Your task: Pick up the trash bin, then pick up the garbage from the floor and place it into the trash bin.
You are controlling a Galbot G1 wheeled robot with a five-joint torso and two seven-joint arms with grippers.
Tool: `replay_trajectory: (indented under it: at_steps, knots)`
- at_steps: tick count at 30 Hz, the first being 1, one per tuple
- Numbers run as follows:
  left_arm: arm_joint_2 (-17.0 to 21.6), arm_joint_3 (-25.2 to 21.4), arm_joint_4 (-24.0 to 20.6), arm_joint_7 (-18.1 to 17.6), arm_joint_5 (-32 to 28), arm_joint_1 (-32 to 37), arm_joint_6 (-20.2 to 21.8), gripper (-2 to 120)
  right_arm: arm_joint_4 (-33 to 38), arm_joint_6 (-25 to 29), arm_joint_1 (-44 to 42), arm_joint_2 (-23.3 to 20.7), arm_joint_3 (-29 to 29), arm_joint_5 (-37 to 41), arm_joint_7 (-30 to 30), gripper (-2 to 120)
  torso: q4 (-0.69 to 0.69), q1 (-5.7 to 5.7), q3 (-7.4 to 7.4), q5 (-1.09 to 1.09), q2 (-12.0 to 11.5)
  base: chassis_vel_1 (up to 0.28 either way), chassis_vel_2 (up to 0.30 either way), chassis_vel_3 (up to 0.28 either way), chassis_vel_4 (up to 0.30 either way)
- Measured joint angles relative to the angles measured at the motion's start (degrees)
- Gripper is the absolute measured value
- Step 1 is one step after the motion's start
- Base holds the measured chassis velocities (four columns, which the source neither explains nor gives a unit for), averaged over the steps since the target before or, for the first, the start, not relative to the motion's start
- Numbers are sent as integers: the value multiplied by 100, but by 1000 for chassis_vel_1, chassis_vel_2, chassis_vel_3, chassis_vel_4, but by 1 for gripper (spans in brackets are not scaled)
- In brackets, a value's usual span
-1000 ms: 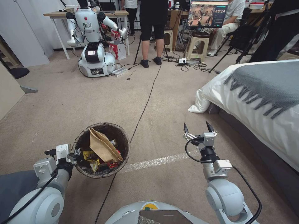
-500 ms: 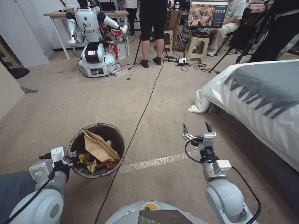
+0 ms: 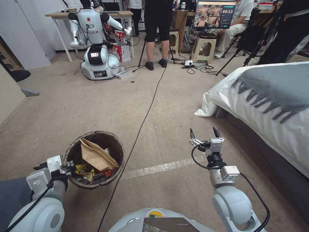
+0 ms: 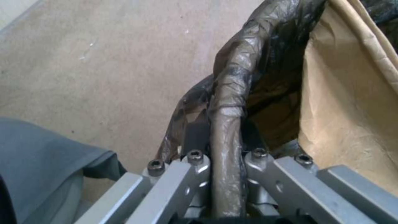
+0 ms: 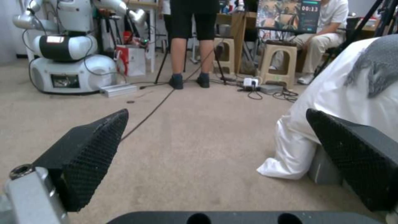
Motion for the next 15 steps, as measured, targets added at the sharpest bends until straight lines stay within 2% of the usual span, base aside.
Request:
replay_trajectory:
  at_steps: [15]
  knots:
    - [154, 228, 0, -522, -409, 4, 0, 4, -97, 86, -7, 65, 59, 27, -6, 100, 0, 0, 0, 0, 0, 0, 0, 0, 0]
